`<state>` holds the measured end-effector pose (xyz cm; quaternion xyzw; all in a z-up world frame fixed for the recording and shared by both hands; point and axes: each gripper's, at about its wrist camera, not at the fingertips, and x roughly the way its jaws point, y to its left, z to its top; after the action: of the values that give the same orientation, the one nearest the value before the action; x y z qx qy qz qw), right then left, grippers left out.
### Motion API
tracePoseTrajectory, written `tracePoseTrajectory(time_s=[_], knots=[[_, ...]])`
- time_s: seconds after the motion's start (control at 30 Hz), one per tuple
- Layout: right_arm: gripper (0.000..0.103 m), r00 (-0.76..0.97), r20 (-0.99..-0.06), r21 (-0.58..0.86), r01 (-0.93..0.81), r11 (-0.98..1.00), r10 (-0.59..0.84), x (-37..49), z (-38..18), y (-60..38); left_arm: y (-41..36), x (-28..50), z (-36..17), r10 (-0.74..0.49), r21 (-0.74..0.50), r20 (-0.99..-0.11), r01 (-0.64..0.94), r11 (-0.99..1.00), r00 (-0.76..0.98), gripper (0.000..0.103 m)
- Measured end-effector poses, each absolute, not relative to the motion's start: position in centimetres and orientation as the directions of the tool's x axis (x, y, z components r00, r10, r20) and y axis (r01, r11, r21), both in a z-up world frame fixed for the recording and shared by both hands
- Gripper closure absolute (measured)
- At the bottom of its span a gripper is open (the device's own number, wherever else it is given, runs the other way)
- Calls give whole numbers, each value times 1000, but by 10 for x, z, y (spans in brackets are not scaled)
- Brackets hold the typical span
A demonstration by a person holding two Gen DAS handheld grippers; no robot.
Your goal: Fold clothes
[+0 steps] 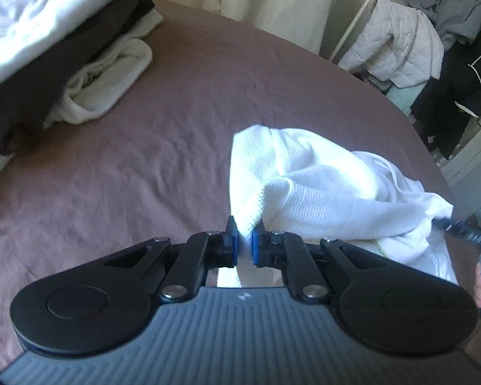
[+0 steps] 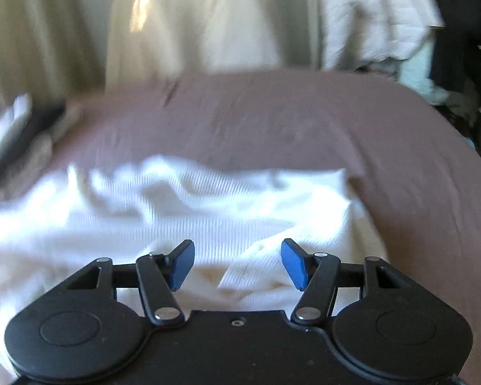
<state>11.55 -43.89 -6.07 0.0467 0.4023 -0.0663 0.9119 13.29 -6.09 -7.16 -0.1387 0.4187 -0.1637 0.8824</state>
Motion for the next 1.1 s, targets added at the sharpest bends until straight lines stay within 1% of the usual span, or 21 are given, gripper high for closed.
tracePoseTrajectory(time_s=[0.07, 0.1, 0.13, 0.17, 0.2, 0.23, 0.3, 0.33, 0.43, 0.5, 0.53, 0.57, 0.63, 0.7, 0.73, 0.8, 0.93, 1.0, 1.03, 1.07, 1.1], knots=[[38, 602, -780, -61, 198, 978, -170, 133, -76, -440, -61, 132, -72, -401, -382, -692, 167, 909, 600, 96], [40, 576, -791, -81, 231, 970, -204, 137, -83, -445, -61, 132, -72, -400, -384, -692, 163, 909, 600, 96], [52, 565, -796, -83, 256, 963, -219, 139, -87, -450, -61, 131, -73, -401, -384, -692, 164, 909, 600, 96], [92, 572, -790, -80, 264, 961, -222, 138, -86, -455, -62, 131, -71, -404, -377, -689, 179, 909, 602, 96], [98, 581, -779, -100, 259, 961, -237, 136, -84, -458, -64, 130, -68, -409, -364, -684, 204, 909, 604, 96], [98, 599, -755, -139, 250, 958, -266, 132, -80, -461, -66, 129, -65, -415, -351, -679, 228, 908, 606, 96], [98, 657, -660, -260, 256, 931, -365, 121, -57, -465, -70, 127, -47, -443, -332, -634, 294, 896, 633, 96], [98, 691, -613, -266, 276, 924, -383, 110, -39, -470, -69, 126, -38, -462, -344, -610, 311, 886, 644, 96], [98, 806, -483, -96, 339, 936, -342, 62, 24, -497, -61, 125, -21, -480, -383, -569, 301, 873, 668, 96], [98, 839, -429, -27, 358, 933, -334, 26, 46, -504, -51, 119, -22, -470, -396, -563, 277, 875, 680, 96], [98, 832, -454, -8, 353, 935, -318, 15, 43, -509, -47, 116, -22, -465, -402, -560, 265, 876, 686, 96], [97, 807, -510, 0, 345, 938, -297, 7, 33, -514, -42, 113, -27, -454, -407, -575, 243, 880, 680, 97], [97, 746, -590, -32, 361, 932, -309, -2, 5, -522, -33, 111, -52, -420, -402, -652, 182, 897, 631, 97], [97, 694, -643, -56, 380, 923, -324, -6, -22, -527, -29, 108, -76, -403, -394, -711, 148, 907, 576, 97], [96, 696, -651, -20, 383, 924, -302, -8, -29, -530, -28, 106, -85, -408, -398, -731, 143, 906, 547, 97], [93, 700, -662, 41, 391, 919, -268, -9, -40, -534, -25, 100, -96, -430, -425, -743, 136, 895, 512, 97], [90, 707, -653, 82, 422, 903, -271, -8, -43, -536, -26, 88, -92, -468, -451, -708, 171, 876, 529, 95], [90, 710, -651, 100, 432, 896, -270, -7, -44, -536, -31, 84, -87, -480, -432, -688, 225, 873, 545, 91], [87, 710, -652, 104, 431, 896, -266, -7, -45, -537, -36, 83, -85, -485, -412, -684, 260, 873, 545, 86], [77, 710, -653, 108, 430, 896, -262, -6, -46, -537, -43, 82, -82, -486, -385, -681, 297, 874, 548, 81], [71, 711, -654, 112, 429, 896, -258, -6, -47, -537, -51, 82, -81, -486, -355, -678, 334, 873, 551, 67]])
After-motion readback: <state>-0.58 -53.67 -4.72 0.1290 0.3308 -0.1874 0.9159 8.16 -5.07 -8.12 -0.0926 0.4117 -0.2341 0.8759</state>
